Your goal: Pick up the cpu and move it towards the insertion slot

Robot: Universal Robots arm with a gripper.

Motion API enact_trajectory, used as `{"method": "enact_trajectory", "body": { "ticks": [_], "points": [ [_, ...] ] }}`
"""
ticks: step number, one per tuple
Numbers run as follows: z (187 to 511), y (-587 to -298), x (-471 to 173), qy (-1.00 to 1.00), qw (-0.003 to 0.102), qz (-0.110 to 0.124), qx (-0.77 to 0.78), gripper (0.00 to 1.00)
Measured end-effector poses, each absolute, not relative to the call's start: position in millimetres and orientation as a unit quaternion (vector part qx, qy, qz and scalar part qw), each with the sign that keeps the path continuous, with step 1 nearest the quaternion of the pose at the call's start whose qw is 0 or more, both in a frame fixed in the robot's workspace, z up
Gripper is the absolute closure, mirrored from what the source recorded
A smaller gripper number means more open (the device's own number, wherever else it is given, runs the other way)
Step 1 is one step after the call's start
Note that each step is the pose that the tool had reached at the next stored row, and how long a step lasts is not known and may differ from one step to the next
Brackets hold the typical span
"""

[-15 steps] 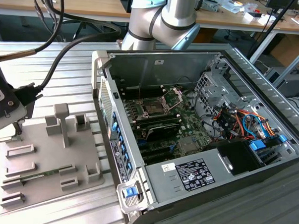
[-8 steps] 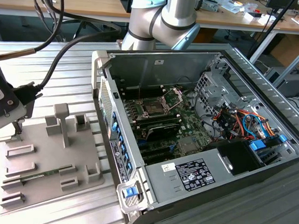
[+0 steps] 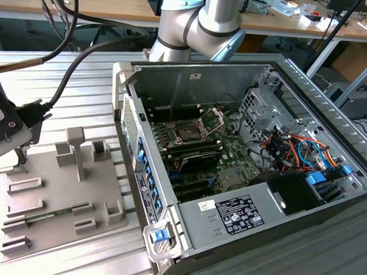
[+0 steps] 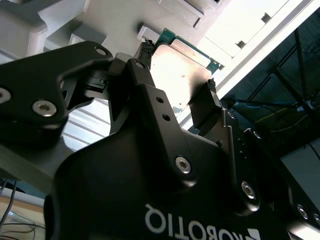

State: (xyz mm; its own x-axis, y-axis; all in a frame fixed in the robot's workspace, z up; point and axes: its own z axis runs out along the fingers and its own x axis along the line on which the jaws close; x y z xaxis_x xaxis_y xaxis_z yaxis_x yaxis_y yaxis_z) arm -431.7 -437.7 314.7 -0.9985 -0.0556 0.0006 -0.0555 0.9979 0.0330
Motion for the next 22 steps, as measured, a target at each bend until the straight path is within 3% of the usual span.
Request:
{"method": "enact_trajectory", "body": {
  "ticks": [22],
  "points": [
    [320.2, -437.7, -431.7, -0.999, 0.001, -0.016, 0.028, 0.45]
  ]
}}
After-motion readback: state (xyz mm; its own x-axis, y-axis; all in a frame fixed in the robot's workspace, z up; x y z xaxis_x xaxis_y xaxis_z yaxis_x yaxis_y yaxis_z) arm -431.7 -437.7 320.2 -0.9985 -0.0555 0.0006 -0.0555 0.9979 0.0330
